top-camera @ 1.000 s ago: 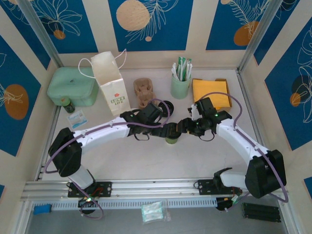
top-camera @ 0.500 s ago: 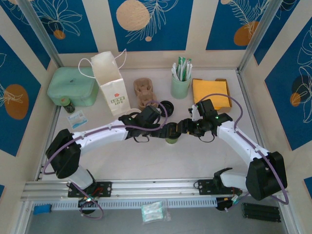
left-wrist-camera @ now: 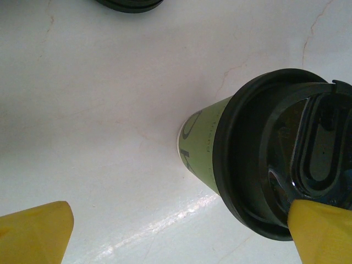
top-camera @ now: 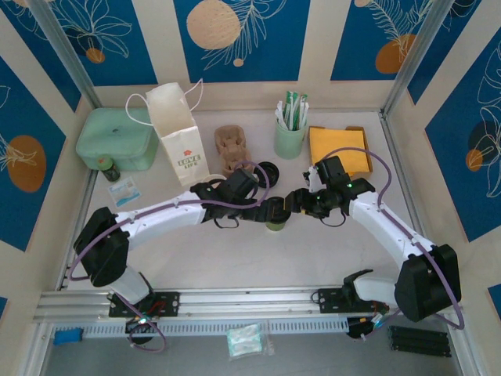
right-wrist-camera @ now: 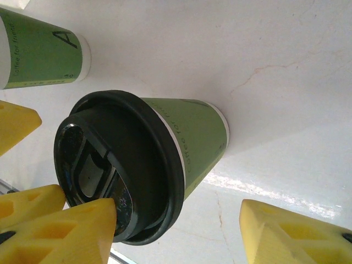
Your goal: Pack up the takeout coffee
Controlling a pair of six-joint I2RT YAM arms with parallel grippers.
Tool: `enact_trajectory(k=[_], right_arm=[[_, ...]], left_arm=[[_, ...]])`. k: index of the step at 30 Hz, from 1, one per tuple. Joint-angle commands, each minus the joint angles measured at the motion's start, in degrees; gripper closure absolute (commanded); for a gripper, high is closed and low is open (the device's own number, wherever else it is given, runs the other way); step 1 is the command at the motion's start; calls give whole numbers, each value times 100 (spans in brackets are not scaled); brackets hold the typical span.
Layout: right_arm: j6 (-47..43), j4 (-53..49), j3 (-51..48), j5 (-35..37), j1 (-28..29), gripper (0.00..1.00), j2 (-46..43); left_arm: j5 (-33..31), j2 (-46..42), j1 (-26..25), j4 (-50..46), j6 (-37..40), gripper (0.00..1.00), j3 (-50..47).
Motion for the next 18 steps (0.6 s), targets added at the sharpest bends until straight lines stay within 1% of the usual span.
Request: enact_trajectory(k=[1,6,9,13,18], right_arm=[[-36,-210,192,-208,16,37,-143],[-125,-397,401,-13,46,32,-321],[-218,-597,599,144,113,32,-344],[-304,-831,886,419,315,31,-275],[-422,-1173,1247,906,716,30,1]], left_arm=[[-49,63,-11,-288,136,1,132],[38,27,-16,-360,225,1,385],[112,-32,-9,-401,268,1,598],[156,-219,-9,-384,293,0,829],[-14,-666,73,-437,310,1,868]])
